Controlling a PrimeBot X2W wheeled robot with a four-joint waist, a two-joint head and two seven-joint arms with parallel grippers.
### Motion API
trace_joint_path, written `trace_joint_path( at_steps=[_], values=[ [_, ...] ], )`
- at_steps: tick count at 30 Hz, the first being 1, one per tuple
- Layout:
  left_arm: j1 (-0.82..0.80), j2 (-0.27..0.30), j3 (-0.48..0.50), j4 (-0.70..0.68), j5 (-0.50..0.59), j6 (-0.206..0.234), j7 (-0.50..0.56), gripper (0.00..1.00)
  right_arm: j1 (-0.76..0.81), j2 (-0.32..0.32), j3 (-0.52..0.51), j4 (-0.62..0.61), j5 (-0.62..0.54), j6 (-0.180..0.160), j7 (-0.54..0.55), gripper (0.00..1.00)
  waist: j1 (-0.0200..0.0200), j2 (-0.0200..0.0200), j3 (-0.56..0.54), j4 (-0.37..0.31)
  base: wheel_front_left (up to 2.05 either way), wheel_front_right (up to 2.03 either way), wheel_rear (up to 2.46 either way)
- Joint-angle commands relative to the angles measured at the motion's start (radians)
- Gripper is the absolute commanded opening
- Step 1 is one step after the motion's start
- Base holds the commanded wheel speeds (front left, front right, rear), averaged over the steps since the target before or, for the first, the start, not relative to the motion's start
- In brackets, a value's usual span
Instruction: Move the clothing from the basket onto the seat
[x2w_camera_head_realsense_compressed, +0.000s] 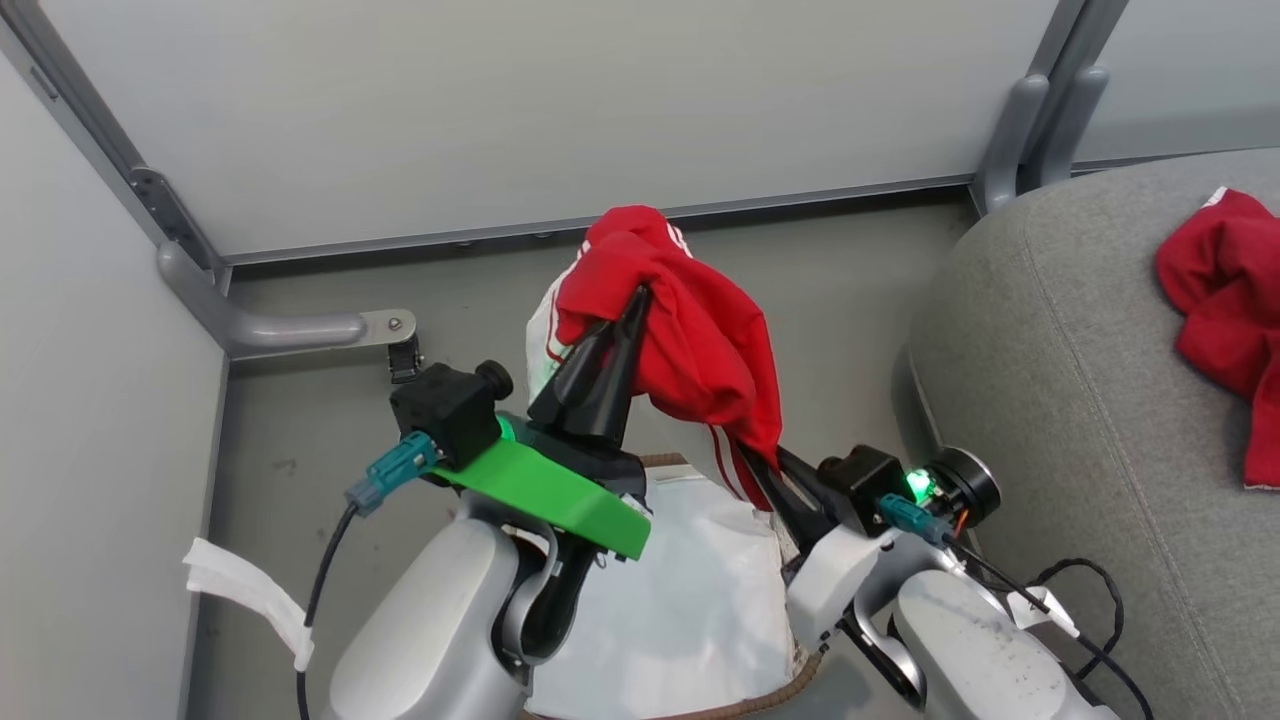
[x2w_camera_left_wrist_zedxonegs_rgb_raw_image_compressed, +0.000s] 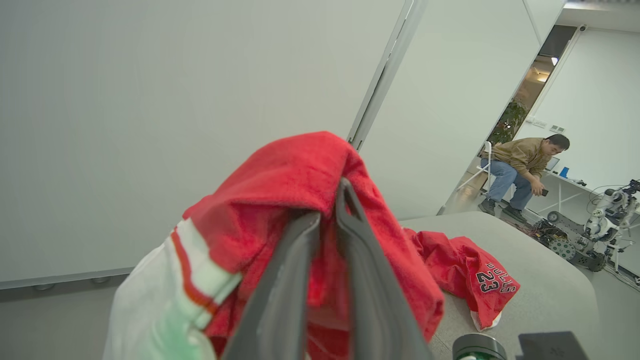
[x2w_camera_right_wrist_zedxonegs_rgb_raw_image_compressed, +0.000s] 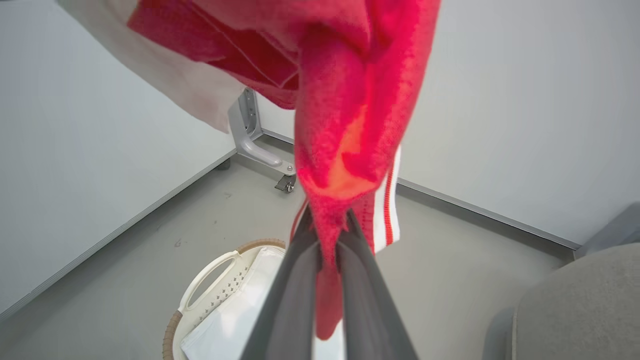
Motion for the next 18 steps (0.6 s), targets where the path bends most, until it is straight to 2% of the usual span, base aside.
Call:
trace_joint_path(
  at_steps=[1, 8, 18],
  values=[
    [0.009, 0.001, 0.004, 0.001, 0.0, 0.001, -0.002, 1.0, 0.01, -0.004, -0.01, -0.019, 0.005, -0.001, 0.0, 0.0, 0.0, 0.0, 0.006, -0.019, 0.0, 0.0, 0.0],
    [0.004, 0.001, 0.031, 0.021, 0.057, 0.005, -0.001, 1.0, 0.023, -0.004, -0.043, -0.091, -0.011, -0.001, 0.0, 0.0, 0.0, 0.0, 0.022, -0.121, 0.0, 0.0, 0.0],
    [0.014, 0.002, 0.073, 0.06, 0.154, -0.002, -0.001, 1.0, 0.036, -0.004, -0.073, -0.172, 0.007, -0.001, -0.001, 0.0, 0.0, 0.0, 0.049, -0.351, 0.0, 0.0, 0.0]
  ],
)
